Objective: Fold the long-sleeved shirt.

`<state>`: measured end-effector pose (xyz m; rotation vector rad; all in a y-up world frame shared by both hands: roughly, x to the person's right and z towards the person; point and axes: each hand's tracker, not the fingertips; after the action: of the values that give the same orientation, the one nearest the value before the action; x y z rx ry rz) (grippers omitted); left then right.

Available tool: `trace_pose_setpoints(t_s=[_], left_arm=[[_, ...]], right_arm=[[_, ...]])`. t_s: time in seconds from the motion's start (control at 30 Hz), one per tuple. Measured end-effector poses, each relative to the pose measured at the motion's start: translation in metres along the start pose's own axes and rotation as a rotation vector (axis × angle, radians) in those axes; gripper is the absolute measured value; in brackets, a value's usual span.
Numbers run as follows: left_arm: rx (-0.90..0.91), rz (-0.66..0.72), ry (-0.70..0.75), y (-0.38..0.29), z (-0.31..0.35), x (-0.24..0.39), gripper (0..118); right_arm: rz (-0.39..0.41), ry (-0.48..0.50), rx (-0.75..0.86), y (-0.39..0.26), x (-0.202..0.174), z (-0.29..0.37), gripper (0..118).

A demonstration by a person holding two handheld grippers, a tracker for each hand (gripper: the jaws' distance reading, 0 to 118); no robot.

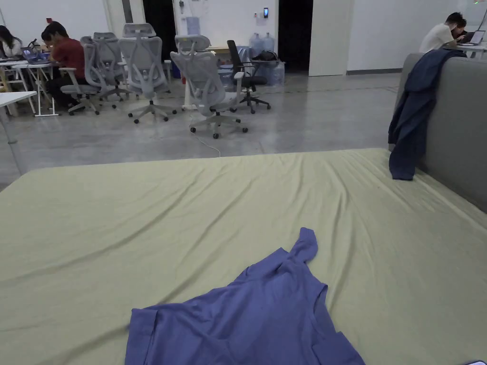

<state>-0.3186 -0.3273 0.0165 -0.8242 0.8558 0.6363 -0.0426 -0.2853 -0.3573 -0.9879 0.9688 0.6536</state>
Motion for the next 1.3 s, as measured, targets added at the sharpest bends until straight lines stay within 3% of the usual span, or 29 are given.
trace_pose_setpoints(t_s=[0.17,0.2,0.23,0.3,0.37,0.4,0.43,0.47,0.63,0.67,0.7,0.73,0.77,0.8,0.97,1.0,1.07,1.1,1.17,1.3], left_arm=[[-0.082,0.020,0.021,-0.004,-0.022,0.008,5],[-0.080,0.007,0.028,-0.001,-0.011,0.014,12],[-0.080,-0.005,0.033,0.002,-0.010,0.018,26],[-0.067,0.005,-0.002,0.008,-0.003,0.019,82],[-0.001,0.035,-0.004,0.015,0.016,0.019,104],[0.074,0.052,0.016,0.016,0.033,0.020,118],[0.152,0.067,0.003,0.020,0.044,0.021,113],[0.188,0.097,-0.004,0.022,0.053,0.022,111],[0.196,0.107,-0.013,0.023,0.086,0.021,113],[0.170,0.089,-0.008,0.019,0.088,0.023,111],[0.128,0.062,-0.012,0.016,0.085,0.022,98],[0.107,0.040,-0.014,0.012,0.081,0.022,72],[0.106,0.038,-0.021,0.009,0.081,0.025,30],[0.097,0.038,-0.010,0.008,0.078,0.028,2],[0.077,0.059,-0.068,0.052,0.047,0.030,3],[0.093,0.066,-0.060,0.069,0.037,0.032,21],[0.115,0.011,-0.046,0.118,0.000,0.038,90],[0.114,-0.019,-0.043,0.140,-0.024,0.040,118],[0.145,-0.077,0.043,0.183,-0.075,0.045,108],[0.056,-0.076,0.198,0.244,-0.169,0.059,103]], right_arm=[[-0.037,-0.040,-0.144,0.012,0.007,-0.039,11],[-0.057,-0.021,-0.144,0.012,0.011,-0.044,15],[-0.078,-0.009,-0.158,0.012,0.012,-0.047,24],[-0.086,-0.021,-0.154,0.013,0.014,-0.046,65],[-0.066,-0.069,-0.030,0.013,0.017,-0.024,84],[-0.066,-0.068,0.048,0.012,0.018,-0.010,118],[-0.092,-0.037,0.138,0.012,0.018,0.011,118],[-0.122,-0.078,0.157,0.014,0.019,0.025,118],[-0.255,0.018,0.386,0.006,0.016,0.075,118],[-0.264,0.039,0.377,0.004,0.014,0.079,115],[-0.270,0.060,0.373,0.003,0.012,0.081,101],[-0.267,0.067,0.370,-0.001,0.008,0.081,76],[-0.265,0.078,0.368,-0.003,0.004,0.080,41],[-0.260,0.076,0.367,-0.004,0.000,0.077,3],[-0.237,0.116,0.307,0.007,-0.016,0.049,3],[-0.246,0.129,0.296,0.010,-0.015,0.042,3],[-0.233,0.155,0.274,0.020,-0.014,0.029,3],[-0.231,0.151,0.274,0.024,-0.014,0.024,3],[-0.223,0.147,0.267,0.039,-0.015,0.016,3],[-0.239,0.136,0.252,0.062,-0.004,-0.007,3]])
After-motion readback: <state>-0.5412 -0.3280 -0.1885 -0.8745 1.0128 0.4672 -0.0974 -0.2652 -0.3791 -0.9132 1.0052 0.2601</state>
